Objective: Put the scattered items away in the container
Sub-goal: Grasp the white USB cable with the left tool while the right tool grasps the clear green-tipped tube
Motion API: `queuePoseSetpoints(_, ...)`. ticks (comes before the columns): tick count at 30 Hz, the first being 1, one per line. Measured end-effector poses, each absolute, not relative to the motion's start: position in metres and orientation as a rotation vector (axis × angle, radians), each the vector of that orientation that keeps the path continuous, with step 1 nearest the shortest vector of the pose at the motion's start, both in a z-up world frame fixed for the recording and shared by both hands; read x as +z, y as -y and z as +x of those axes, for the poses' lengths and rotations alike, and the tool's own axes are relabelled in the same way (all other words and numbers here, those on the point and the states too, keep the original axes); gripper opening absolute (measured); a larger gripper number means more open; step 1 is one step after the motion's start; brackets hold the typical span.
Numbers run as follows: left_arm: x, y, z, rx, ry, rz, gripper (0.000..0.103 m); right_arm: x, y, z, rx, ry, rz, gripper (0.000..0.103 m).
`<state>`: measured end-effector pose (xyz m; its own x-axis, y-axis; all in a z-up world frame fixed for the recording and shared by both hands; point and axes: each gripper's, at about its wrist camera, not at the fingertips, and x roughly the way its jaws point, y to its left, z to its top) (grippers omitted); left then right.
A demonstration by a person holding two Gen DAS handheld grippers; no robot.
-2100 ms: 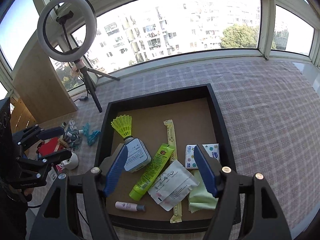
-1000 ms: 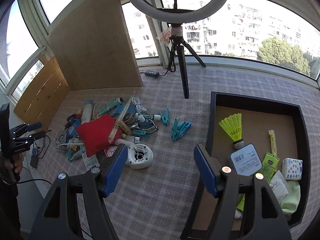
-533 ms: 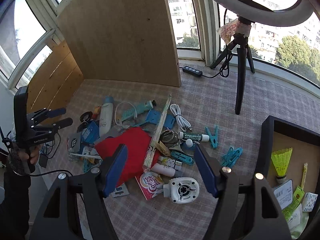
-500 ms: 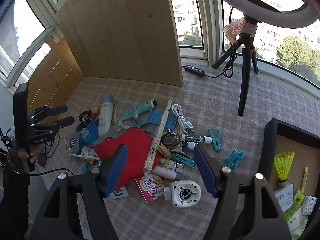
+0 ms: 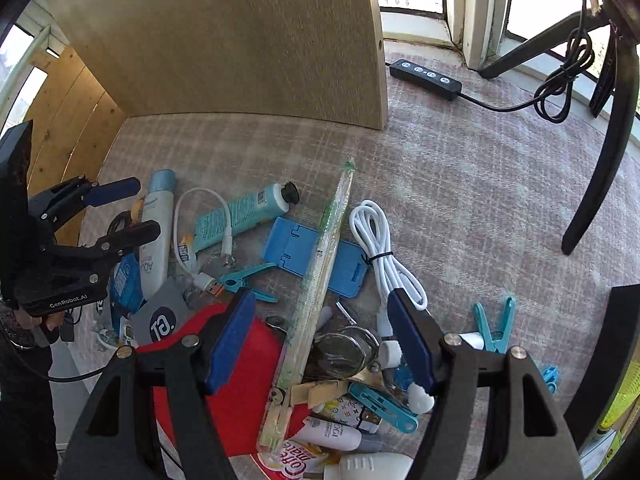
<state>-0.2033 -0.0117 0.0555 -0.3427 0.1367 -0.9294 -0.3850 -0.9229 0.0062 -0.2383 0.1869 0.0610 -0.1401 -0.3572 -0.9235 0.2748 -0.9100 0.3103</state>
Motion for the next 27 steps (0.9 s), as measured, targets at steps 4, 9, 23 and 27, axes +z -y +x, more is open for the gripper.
queuePoseSetpoints(4,0.048,0.012,-0.212,2.29,-0.32,-1.584,0.059,0.053,-0.183,-0.247,-2.072,0.105,1.738,0.067)
queuePoseSetpoints(9,0.04,0.009,-0.219,2.267,-0.326,-1.595,0.059,0.049,-0.174,-0.25,-2.046,0.094,1.735,0.067)
queuePoseSetpoints(23,0.028,0.001,-0.221,2.194,-0.33,-1.613,0.054,0.044,-0.157,-0.248,-1.981,0.12,1.764,0.053)
queuePoseSetpoints(27,0.025,0.001,-0.222,2.189,-0.333,-1.63,0.047,0.033,-0.154,-0.25,-1.973,0.108,1.805,0.048)
